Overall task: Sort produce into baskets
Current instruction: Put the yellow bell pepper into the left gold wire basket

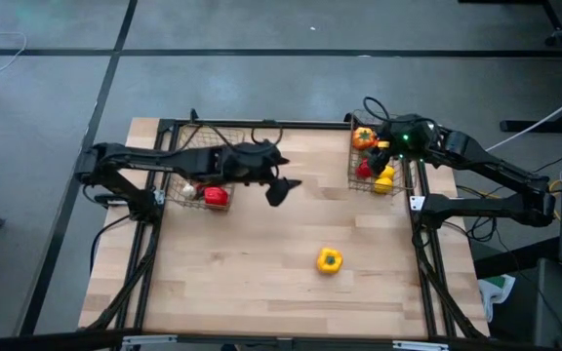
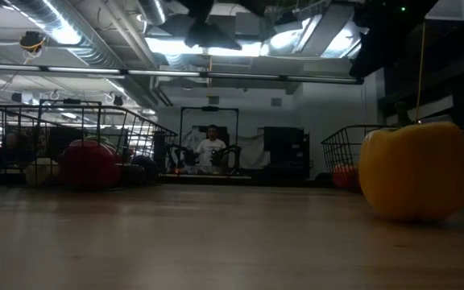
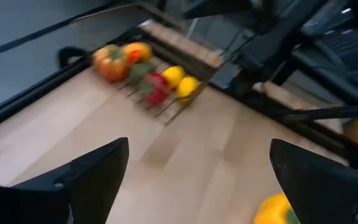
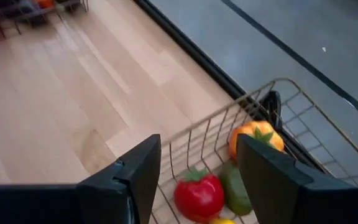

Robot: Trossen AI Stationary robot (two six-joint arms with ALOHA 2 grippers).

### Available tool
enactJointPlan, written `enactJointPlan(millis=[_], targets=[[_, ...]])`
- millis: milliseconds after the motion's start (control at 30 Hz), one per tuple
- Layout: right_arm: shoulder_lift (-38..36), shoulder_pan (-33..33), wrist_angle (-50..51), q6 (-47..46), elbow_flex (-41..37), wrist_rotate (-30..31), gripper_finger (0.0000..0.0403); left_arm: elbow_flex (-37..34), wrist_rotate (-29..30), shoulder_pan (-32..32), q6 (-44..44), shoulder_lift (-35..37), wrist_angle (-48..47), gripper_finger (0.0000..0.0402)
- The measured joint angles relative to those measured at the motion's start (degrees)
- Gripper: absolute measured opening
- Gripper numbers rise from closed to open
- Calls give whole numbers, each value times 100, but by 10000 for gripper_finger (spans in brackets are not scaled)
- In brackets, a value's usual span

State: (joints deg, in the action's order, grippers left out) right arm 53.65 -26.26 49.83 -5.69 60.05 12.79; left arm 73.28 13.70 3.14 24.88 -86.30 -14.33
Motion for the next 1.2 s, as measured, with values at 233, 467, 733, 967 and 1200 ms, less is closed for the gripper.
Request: enactJointPlan(millis=[233, 467, 733, 967, 1200], targets=[[0, 0, -163, -149, 0, -1251, 209, 0, 1, -448, -435, -474, 1167, 386], [0, 337, 59, -319, 0, -3326, 209, 0, 0, -765, -598, -943, 1525, 386], [0, 2041, 67, -1075, 0, -2289, 209, 0, 0, -956, -643, -1484, 1547, 386], [265, 3636, 48, -1713, 0, -971, 209, 0, -1, -1161, -732, -1861, 2230, 386], [815, 4657, 23, -2054, 0, -708, 209, 2, -2, -1436, -1009, -2027, 2777, 386]])
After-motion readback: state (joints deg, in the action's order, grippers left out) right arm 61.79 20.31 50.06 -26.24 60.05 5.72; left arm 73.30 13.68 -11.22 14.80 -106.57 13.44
